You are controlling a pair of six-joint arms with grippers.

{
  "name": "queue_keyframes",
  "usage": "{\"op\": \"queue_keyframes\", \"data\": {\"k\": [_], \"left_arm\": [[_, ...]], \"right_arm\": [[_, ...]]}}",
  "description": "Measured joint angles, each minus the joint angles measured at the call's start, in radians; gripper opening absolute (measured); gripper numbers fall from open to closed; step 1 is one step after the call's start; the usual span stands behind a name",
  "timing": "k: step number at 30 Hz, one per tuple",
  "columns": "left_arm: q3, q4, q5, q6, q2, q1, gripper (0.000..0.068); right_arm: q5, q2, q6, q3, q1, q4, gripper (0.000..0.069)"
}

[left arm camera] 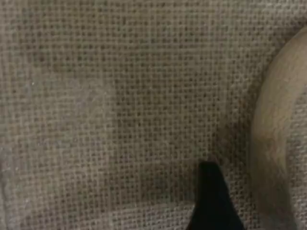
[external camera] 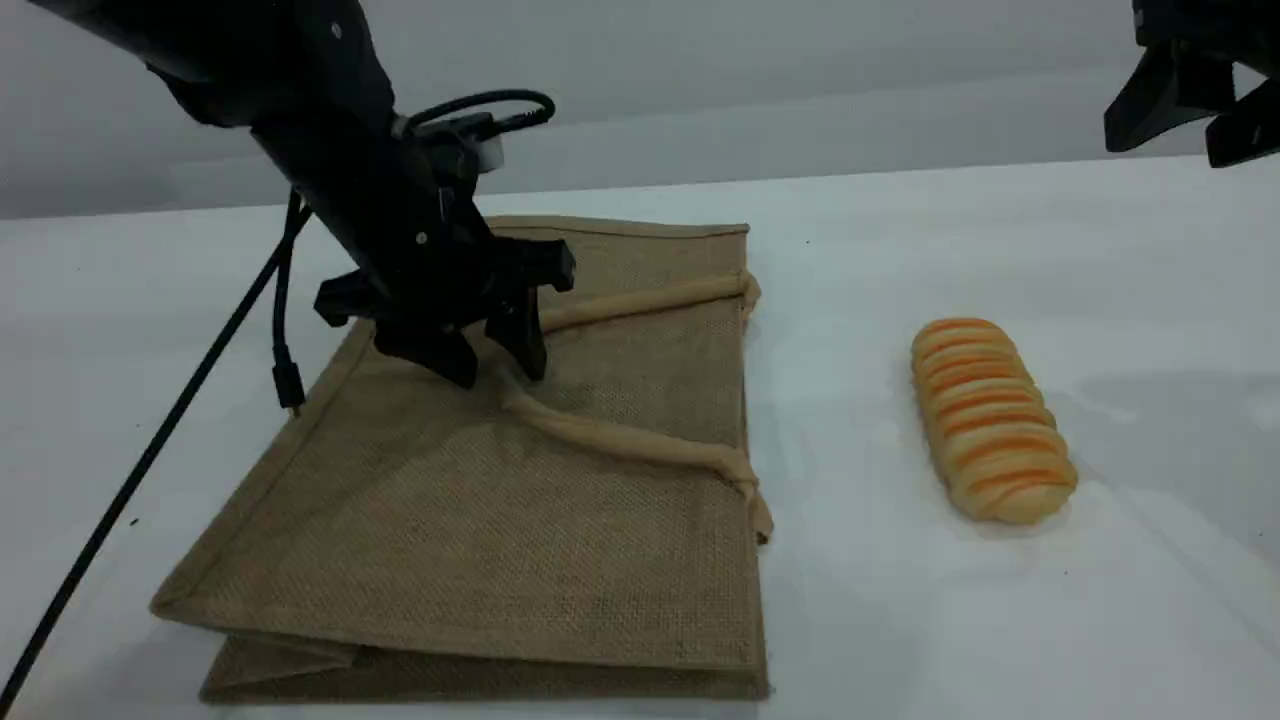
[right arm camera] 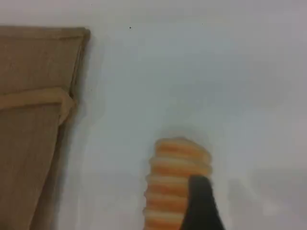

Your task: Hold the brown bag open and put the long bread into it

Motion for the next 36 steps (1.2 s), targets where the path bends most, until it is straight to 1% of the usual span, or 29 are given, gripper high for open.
{"op": "queue_keyframes", "data": {"k": [3, 7, 11, 16, 21, 23, 26, 27, 29, 31, 33, 36], "left_arm": [[0.0, 0.0, -0.003, -0.004, 0.006, 0.0, 0.0415], [0.0, 0.005, -0.004, -0.047, 0.008, 0.0, 0.0415], [0.0, 0.006, -0.007, -0.048, 0.008, 0.0, 0.0412], [0.0, 0.005, -0.012, -0.048, 0.03, 0.0, 0.0381], [-0.004, -0.004, 0.0, -0.049, 0.059, 0.0, 0.0324], [-0.004, -0.012, 0.0, -0.059, 0.061, 0.0, 0.0272], [-0.004, -0.012, -0.001, -0.094, 0.061, 0.0, 0.0175], [-0.004, -0.012, -0.005, -0.098, 0.061, 0.0, 0.0139], [-0.003, -0.012, -0.007, -0.099, 0.061, 0.0, 0.009], [-0.005, -0.009, -0.004, -0.099, 0.056, 0.0, 0.0089], [-0.022, 0.006, 0.027, -0.091, 0.044, 0.0, 0.0089], [-0.074, 0.025, 0.144, -0.067, 0.006, 0.001, 0.0089]], "right_arm": [[0.0, 0.0, 0.0, 0.0, 0.0, 0.0, 0.0428], [0.0, 0.0, 0.0, 0.0, 0.0, 0.0, 0.0428], [0.0, 0.0, 0.0, 0.0, 0.0, 0.0, 0.0428], [0.0, 0.0, -0.002, 0.0, 0.0, 0.0, 0.0428], [0.003, 0.0, -0.002, 0.0, 0.0, 0.0, 0.0428], [0.007, 0.0, -0.002, 0.0, 0.0, 0.004, 0.0428], [0.007, 0.0, -0.002, 0.0, 0.0, 0.004, 0.0428], [0.007, 0.0, -0.002, 0.0, 0.0, 0.004, 0.0428], [0.007, 0.0, -0.002, 0.0, 0.0, 0.004, 0.0428], [0.007, 0.0, -0.002, 0.0, 0.0, 0.004, 0.0428], [0.007, 0.0, -0.002, 0.0, 0.0, 0.004, 0.0428], [0.013, 0.0, -0.002, 0.0, 0.0, 0.005, 0.0428]]}}
